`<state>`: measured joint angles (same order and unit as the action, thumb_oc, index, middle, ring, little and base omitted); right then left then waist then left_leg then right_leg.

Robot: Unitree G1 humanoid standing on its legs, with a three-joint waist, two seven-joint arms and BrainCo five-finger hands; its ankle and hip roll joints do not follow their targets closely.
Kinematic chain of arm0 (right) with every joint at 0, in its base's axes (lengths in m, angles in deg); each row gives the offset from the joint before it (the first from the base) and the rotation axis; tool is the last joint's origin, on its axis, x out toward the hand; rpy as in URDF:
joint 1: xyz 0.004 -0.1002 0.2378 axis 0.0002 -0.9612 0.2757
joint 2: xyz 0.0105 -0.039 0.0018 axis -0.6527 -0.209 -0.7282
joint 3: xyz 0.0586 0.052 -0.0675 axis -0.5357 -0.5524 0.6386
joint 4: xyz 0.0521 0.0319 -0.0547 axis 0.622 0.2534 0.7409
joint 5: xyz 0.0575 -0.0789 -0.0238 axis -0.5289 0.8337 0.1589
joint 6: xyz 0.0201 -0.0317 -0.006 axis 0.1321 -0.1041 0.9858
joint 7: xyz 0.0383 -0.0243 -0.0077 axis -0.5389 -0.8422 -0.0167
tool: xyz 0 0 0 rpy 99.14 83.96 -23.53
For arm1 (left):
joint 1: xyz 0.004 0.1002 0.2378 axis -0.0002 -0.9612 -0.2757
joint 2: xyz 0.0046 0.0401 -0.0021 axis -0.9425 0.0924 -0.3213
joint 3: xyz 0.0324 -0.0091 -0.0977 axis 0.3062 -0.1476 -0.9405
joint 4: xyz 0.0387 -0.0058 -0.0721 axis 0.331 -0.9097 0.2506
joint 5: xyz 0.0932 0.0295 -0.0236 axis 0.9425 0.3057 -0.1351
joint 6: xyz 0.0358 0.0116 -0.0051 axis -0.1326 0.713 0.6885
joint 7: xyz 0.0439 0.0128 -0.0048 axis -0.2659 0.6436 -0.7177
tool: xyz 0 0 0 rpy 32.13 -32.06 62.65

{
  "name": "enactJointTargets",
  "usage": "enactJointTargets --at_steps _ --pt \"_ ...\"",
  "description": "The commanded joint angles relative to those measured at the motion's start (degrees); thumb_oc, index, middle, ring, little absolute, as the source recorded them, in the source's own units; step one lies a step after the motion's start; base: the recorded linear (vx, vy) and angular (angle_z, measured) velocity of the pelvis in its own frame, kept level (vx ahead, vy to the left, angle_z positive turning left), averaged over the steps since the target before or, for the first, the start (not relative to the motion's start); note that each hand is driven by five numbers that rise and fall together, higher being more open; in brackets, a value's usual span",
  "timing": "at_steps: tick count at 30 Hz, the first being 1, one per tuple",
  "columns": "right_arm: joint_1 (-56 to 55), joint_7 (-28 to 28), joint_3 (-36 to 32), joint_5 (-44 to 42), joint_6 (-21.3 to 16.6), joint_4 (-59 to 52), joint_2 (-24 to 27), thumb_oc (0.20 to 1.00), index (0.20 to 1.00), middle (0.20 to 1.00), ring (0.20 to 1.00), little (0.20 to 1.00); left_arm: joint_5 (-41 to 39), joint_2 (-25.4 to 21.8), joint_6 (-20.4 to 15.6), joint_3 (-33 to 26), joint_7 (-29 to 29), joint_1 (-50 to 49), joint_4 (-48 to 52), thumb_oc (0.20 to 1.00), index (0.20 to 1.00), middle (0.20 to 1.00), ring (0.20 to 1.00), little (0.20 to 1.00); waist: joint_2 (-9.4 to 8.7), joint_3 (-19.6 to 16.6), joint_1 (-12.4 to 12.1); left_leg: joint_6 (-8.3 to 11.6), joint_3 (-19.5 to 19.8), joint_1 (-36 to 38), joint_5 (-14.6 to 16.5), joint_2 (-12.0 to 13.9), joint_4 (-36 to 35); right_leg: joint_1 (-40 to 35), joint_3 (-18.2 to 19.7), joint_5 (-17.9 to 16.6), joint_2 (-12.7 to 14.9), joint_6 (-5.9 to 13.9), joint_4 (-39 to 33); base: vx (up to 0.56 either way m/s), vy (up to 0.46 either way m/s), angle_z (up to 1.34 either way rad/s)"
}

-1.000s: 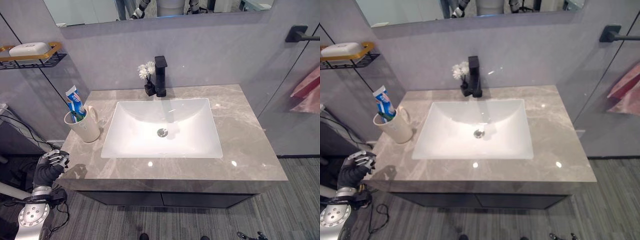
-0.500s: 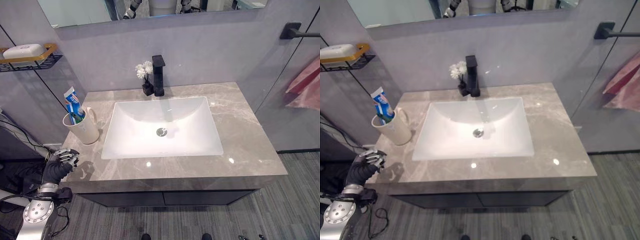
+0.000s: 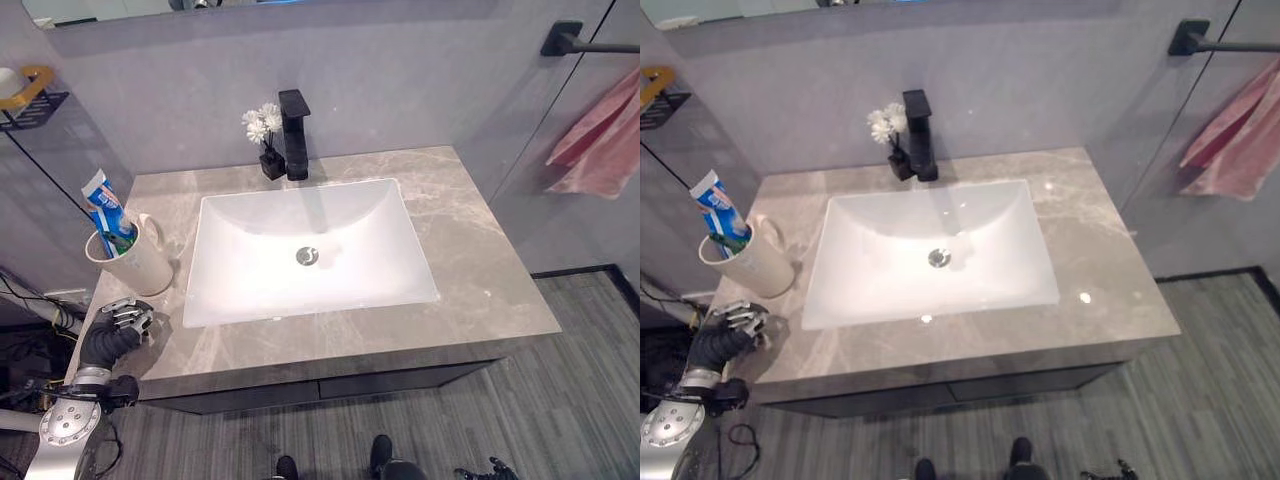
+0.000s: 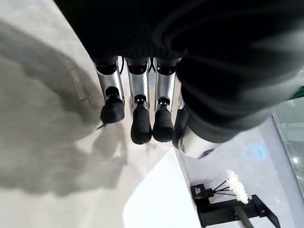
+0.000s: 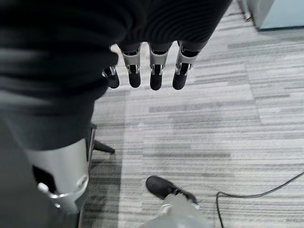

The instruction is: Put brush and paste in cup on sink, flatten towel.

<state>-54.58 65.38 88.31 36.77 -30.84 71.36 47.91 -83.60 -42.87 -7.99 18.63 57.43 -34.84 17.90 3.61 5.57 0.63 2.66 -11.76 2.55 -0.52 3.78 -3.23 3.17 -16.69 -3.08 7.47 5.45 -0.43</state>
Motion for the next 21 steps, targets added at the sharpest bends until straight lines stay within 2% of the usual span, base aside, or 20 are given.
enactJointTargets --at_steps 1,2,3,4,5,6,8,9,11,14,15,17,21 --pt "2.6 -1.2 1.2 -0.6 -1.1 0.6 3.1 1.0 1.0 1.0 1.0 1.0 -3.6 -0.3 -3.3 -1.5 0.0 2.7 2.6 0.2 0.2 0.2 0.2 0.2 -1.78 0.4 -0.3 1.02 -0.3 -6.1 0.7 -3.9 16.0 0.7 0.9 -0.6 -1.5 0.21 2.1 -0.05 -0.107 0.1" --pt "2.8 -1.6 1.0 -0.4 -1.3 0.3 3.9 1.0 1.0 1.0 1.0 1.0 -3.8 0.2 -3.5 -0.6 0.1 3.6 2.6 0.2 0.2 0.2 0.2 0.2 -2.33 1.4 -0.7 3.41 0.4 -9.4 -1.8 -3.3 21.6 0.0 0.4 -0.4 -0.8 -0.5 1.4 -0.03 -0.058 0.05" --pt "2.8 -1.6 1.0 -0.4 -1.3 0.3 3.9 1.0 1.0 1.0 1.0 1.0 -3.8 0.2 -3.5 -0.5 0.0 3.7 2.6 0.2 0.2 0.2 0.2 0.2 -2.23 1.3 -0.5 3.48 0.6 -9.8 -1.6 -3.2 22.1 0.1 0.2 -0.4 -0.9 -0.57 1.3 -0.02 -0.035 0.16" --pt "2.4 -2.1 0.3 -0.6 -1.5 0.1 4.4 1.0 1.0 1.0 1.0 1.0 -4.2 0.3 -3.6 0.0 0.2 4.0 3.0 0.2 0.2 0.2 0.2 0.2 -2.55 1.3 0.3 3.93 -2.3 -10.9 -3.1 1.7 20.7 -0.3 -0.8 -0.7 0.2 -0.06 0.0 0.1 0.046 0.24" --pt "2.0 -2.2 -0.2 -0.9 -1.4 0.1 4.4 1.0 1.0 1.0 1.0 1.0 -4.3 0.2 -3.3 -0.1 0.5 3.9 2.9 0.2 0.2 0.2 0.2 0.2 -2.46 0.8 0.5 4.41 -3.6 -9.6 -1.4 4.0 18.3 -1.3 -0.8 0.0 0.2 0.62 -0.7 0.11 0.102 0.27" --pt "1.5 -2.3 -0.6 -1.2 -1.3 0.2 4.4 1.0 1.0 1.0 1.0 1.0 -4.3 0.3 -3.3 0.0 0.7 3.7 2.5 0.2 0.2 0.2 0.2 0.2 -2.71 0.6 0.1 3.65 -4.8 -8.3 -1.9 4.4 13.8 -1.8 -0.9 -0.6 0.7 0.8 -1.4 0.17 0.151 0.26" --pt "1.7 -2.5 -0.5 -1.1 -1.0 0.6 4.6 1.0 1.0 1.0 1.0 1.0 -4.2 0.3 -3.3 0.3 0.1 3.9 2.4 0.2 0.2 0.2 0.2 0.2 -2.26 0.0 -0.5 3.56 -0.6 -7.3 -3.3 4.8 7.2 -1.9 0.4 -0.3 1.0 1.41 -1.2 0.11 0.175 0.18" --pt "1.6 -2.8 -0.3 -1.0 -1.0 0.7 4.6 1.0 1.0 1.0 1.0 1.0 -4.1 0.6 -3.5 0.6 -0.6 4.4 2.0 0.2 0.2 0.2 0.2 0.2 -1.85 -0.1 -0.4 4.04 1.2 -7.4 -5.1 5.6 5.0 -1.7 0.9 -0.1 1.2 1.63 -0.9 0.09 0.182 -0.01" --pt "1.9 -2.5 -0.3 -0.8 -0.7 1.9 4.7 1.0 1.0 1.0 1.0 1.0 -4.2 1.4 -3.5 0.8 -0.7 4.2 1.8 0.2 0.2 0.2 0.2 0.2 -1.25 -0.5 -0.2 3.71 4.6 -6.5 -5.1 5.1 3.2 -1.7 2.0 0.0 1.8 1.9 -0.8 0.11 0.182 -0.08" --pt "1.8 -2.4 -0.5 -0.5 -0.6 2.2 4.6 1.0 1.0 1.0 1.0 1.0 -4.1 1.8 -3.4 0.7 -0.3 3.5 2.4 0.2 0.2 0.2 0.2 0.2 -0.97 -0.9 0.1 3.65 3.9 -5.5 -5.1 5.0 1.6 -2.0 2.3 -0.4 2.0 2.06 -0.9 0.07 0.105 -0.24" --pt "1.7 -2.3 -1.6 -0.3 -0.4 3.4 4.6 1.0 1.0 1.0 1.0 1.0 -3.7 1.7 -3.5 0.3 0.8 2.0 2.9 0.2 0.2 0.2 0.2 0.2 -0.52 -1.6 0.2 3.43 3.0 -3.7 -5.1 4.1 -0.7 -2.1 2.7 -1.3 2.6 2.62 -1.2 0.16 0.253 -0.15" --pt "1.6 -1.9 -1.3 0.4 -0.3 3.1 3.8 1.0 1.0 1.0 1.0 1.0 -3.8 0.6 -3.4 -0.7 1.7 0.4 4.1 0.2 0.2 0.2 0.2 0.2 -0.72 -1.9 0.1 2.52 1.5 -2.1 -4.2 2.3 -1.7 -2.8 3.8 -2.6 3.9 3.52 -2.3 0.15 0.287 -0.11" --pt "1.9 -1.2 1.3 2.9 -0.3 1.9 2.7 1.0 1.0 1.0 1.0 1.0 -4.3 0.2 -3.5 -1.3 1.6 0.1 3.9 0.2 0.2 0.2 0.2 0.2 -1.44 -1.8 -0.4 1.6 0.4 -2.6 -3.1 0.9 -1.8 -2.1 4.1 -4.0 5.4 4.6 -2.9 0.04 0.149 -0.08"
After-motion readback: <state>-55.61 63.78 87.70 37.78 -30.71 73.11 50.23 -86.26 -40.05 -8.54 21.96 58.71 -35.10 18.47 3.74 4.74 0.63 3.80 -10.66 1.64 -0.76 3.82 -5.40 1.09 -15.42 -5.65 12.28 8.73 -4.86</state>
